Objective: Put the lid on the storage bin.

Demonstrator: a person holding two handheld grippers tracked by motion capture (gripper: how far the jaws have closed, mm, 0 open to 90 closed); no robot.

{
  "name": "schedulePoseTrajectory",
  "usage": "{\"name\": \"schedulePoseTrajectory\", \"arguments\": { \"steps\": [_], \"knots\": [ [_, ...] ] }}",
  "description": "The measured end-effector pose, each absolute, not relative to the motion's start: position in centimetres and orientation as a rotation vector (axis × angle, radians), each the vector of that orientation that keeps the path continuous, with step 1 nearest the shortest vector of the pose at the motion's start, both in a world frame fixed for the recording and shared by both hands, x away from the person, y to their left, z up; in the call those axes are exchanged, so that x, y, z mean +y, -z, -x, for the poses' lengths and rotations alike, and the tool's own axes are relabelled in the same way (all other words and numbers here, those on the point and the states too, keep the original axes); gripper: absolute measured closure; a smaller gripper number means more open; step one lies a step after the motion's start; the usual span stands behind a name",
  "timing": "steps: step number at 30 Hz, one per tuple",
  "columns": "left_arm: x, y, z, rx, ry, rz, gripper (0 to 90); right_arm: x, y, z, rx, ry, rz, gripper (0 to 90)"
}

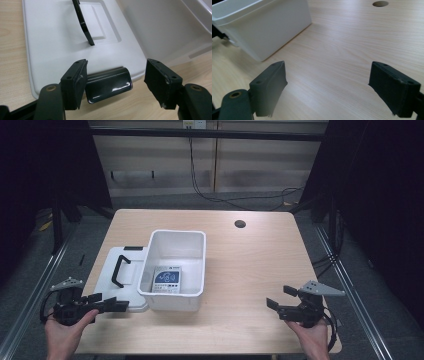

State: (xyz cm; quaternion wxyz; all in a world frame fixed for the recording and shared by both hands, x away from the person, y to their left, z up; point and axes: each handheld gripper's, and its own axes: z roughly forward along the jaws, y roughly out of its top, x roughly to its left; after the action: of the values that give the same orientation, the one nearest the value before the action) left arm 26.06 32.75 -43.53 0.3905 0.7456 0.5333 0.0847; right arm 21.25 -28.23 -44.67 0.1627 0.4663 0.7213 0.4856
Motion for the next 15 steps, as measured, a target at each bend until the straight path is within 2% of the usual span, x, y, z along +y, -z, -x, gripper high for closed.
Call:
{"name": "schedulePoseTrajectory", "arguments": {
  "steps": [2,4,15],
  "knots": [
    [32.7,43.5,-26.1,1.359,-0.215,-1.893,35.4,-28.3,44.6,-21.1,2.065,-1.384,-1.325,15.4],
    [32.6,43.6,-26.0,1.359,-0.211,-1.9,35.8,-28.2,44.4,-20.7,2.085,-1.372,-1.333,26.0],
    [32.7,43.4,-26.2,1.35,-0.184,-1.885,34.9,-27.0,43.8,-19.7,2.01,-1.29,-1.3,24.8]
  ]
}}
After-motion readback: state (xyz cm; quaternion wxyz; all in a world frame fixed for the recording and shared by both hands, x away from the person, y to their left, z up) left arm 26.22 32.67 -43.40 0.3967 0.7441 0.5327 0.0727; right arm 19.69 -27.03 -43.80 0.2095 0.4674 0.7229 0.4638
